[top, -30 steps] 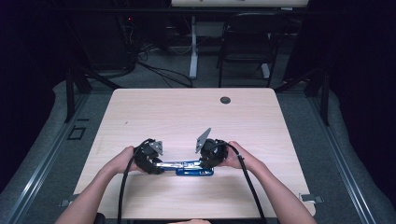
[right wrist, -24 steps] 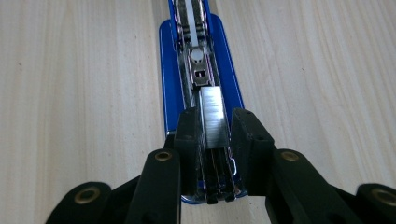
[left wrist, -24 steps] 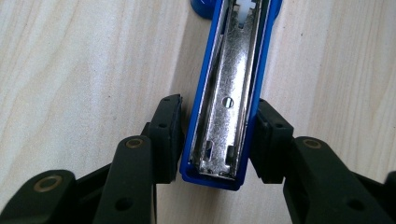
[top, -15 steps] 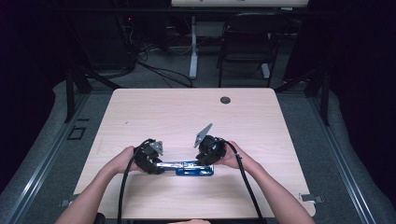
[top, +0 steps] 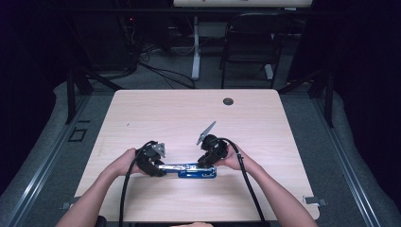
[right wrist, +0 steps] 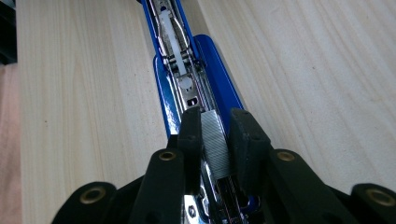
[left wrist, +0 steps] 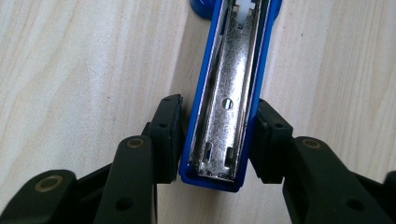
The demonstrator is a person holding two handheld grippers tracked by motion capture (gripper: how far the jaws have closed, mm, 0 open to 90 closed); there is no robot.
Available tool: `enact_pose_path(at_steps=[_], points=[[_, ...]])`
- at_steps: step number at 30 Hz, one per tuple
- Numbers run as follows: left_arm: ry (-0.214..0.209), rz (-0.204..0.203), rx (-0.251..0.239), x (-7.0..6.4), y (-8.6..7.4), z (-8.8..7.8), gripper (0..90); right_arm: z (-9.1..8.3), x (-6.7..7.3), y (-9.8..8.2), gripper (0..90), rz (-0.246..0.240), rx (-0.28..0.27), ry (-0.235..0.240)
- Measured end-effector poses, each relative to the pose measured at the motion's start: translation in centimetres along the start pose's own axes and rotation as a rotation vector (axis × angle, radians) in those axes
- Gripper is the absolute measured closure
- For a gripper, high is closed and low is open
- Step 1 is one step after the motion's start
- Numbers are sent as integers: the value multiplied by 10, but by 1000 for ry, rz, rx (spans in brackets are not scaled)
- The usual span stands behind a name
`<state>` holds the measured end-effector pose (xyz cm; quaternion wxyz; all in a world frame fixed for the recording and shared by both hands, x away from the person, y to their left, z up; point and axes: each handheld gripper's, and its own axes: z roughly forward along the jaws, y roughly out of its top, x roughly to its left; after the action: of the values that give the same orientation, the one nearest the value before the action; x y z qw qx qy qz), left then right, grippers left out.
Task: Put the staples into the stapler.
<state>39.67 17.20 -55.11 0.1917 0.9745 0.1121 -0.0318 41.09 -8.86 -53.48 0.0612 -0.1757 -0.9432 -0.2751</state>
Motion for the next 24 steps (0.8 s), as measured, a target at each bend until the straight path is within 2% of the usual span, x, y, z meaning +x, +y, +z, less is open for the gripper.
enact_pose_path(at_steps=[3,5,6,7,8,10,11,13,17,19,24], points=[[-3,-1,2,0,0,0,592,-1,4,2,773,-9,21,-21],[-1,-1,0,0,0,0,591,-2,3,1,788,-6,4,-16],[-2,-1,2,0,0,0,591,-3,3,1,900,-4,-15,-10],[-2,-1,2,0,0,0,593,-5,2,1,900,-2,-23,-36],[-2,-1,2,0,0,0,592,-6,2,2,894,-3,-22,-42],[-2,0,3,0,0,0,592,-4,2,1,813,-10,-9,-33],[-2,0,3,0,0,0,592,-3,2,1,806,-9,-15,-25],[-3,-1,3,0,0,0,593,-3,3,2,793,-12,-18,-40],[-3,0,3,0,0,0,594,0,6,4,774,-17,-13,-12],[-3,1,4,0,0,0,594,3,7,4,769,-18,-8,-24],[0,2,5,0,1,0,597,4,4,4,758,21,-11,-10]])
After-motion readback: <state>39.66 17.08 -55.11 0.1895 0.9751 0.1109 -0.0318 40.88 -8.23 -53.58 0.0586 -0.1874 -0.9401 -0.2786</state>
